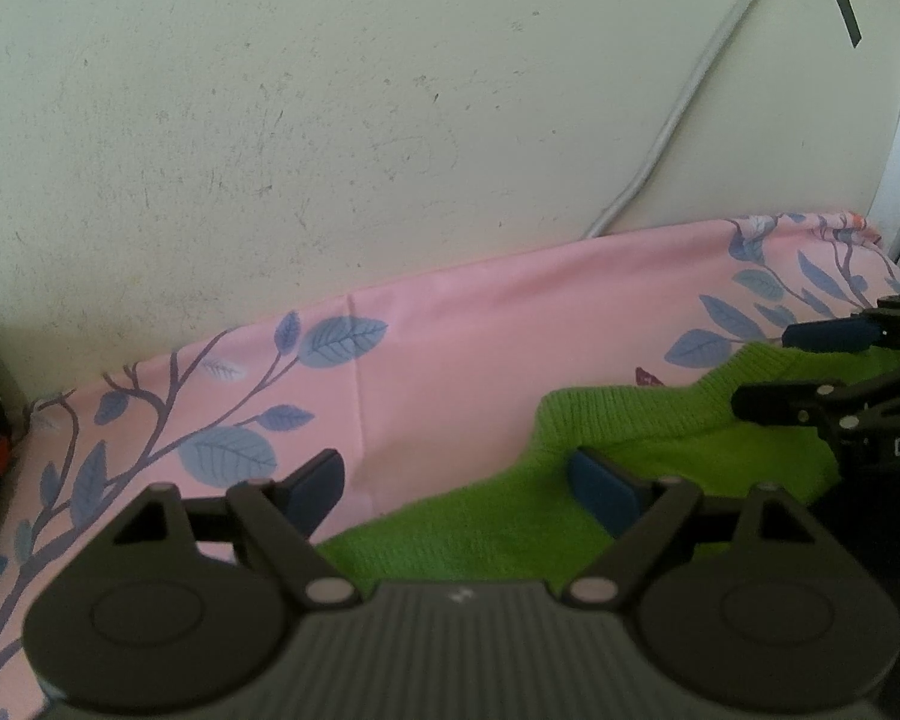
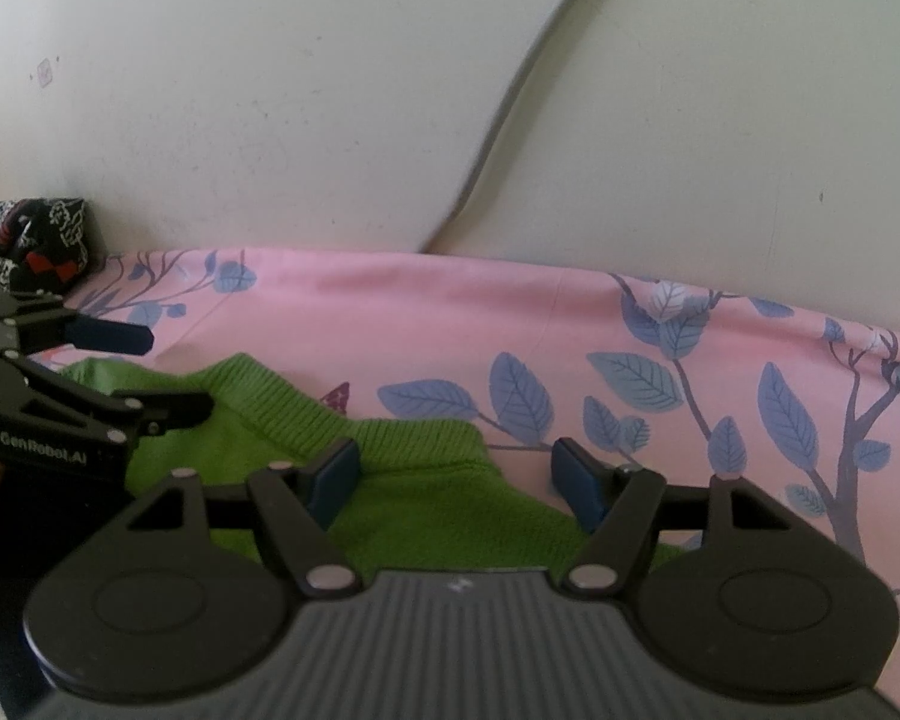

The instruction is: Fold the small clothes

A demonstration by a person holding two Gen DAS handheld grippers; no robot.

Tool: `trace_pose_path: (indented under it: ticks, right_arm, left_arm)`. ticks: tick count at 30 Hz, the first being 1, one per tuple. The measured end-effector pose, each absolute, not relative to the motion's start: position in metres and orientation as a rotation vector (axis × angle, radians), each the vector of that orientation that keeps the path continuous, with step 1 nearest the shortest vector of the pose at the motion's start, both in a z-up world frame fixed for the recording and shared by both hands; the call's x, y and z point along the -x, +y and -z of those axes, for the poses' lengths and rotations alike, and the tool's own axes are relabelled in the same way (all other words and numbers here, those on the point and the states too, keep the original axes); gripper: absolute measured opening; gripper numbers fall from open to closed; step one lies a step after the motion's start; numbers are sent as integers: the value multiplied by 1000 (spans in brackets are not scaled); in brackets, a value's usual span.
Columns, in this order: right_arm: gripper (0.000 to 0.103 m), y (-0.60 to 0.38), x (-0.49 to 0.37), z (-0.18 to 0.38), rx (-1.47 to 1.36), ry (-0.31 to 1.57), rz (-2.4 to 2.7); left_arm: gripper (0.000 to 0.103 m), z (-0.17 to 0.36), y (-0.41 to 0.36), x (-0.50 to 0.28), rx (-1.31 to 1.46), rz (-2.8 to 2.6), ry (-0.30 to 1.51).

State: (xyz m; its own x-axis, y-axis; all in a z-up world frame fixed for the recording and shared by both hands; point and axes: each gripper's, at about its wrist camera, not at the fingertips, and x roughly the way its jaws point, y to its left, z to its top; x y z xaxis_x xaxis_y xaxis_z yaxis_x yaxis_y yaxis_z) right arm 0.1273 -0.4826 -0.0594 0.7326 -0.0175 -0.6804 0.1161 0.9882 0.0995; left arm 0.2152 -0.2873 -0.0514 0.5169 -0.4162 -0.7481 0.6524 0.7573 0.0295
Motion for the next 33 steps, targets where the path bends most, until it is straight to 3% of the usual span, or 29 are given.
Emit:
trace_pose_path:
  ticks: [6, 23, 33]
  right_arm:
    - [63, -483, -128, 59, -135, 746, 73]
    - [64, -483, -126, 59, -149, 743, 69]
    - [64, -484, -126, 58, -154, 744, 68]
  left_arm:
    - [87, 52, -285, -220, -298, 663, 823]
    - [102, 57, -284, -231, -259, 634, 884]
    - [103, 58, -284, -233, -255, 634, 889]
